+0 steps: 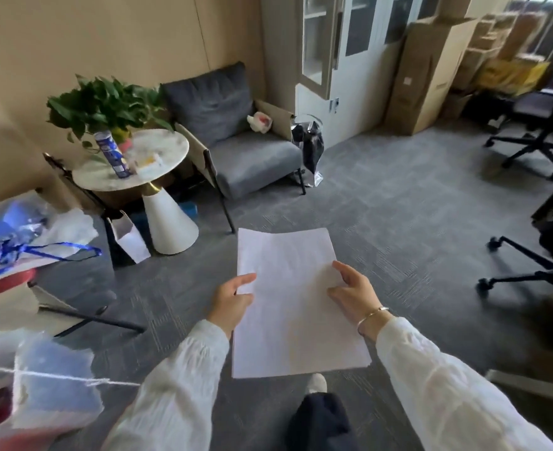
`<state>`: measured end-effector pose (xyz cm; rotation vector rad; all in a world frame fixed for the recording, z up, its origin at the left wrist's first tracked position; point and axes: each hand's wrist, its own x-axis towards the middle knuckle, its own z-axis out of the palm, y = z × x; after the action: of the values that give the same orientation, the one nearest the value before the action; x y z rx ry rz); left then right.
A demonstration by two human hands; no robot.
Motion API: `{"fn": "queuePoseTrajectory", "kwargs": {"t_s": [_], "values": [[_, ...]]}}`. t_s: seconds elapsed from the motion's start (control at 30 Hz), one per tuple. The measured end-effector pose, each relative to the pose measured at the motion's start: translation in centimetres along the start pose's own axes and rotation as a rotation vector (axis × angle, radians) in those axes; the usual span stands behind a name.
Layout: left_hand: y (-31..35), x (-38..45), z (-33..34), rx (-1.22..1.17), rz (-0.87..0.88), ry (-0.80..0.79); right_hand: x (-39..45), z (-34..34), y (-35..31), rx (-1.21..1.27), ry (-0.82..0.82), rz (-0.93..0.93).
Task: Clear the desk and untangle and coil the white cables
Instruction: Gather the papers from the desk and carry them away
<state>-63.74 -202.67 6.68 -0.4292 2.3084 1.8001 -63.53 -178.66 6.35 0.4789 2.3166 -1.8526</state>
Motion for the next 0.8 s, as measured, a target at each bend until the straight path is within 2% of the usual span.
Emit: {"fn": "queuePoseTrajectory", "kwargs": {"t_s": [0.17, 0.5, 0.8], "values": [[5.9, 14.8, 4.6, 0.016, 0.018, -0.021, 14.8, -2.5, -5.0, 0.021, 0.030, -0.010], [18.5, 37.7, 12.8, 0.004, 0.032, -0.098, 38.8, -9.0, -13.6, 0.076, 0.090, -0.010], [33.2, 61.5, 23.4, -0.022, 0.084, -0.202, 62.6, -17.8, -23.1, 0.126, 0.214, -0.040]]}}
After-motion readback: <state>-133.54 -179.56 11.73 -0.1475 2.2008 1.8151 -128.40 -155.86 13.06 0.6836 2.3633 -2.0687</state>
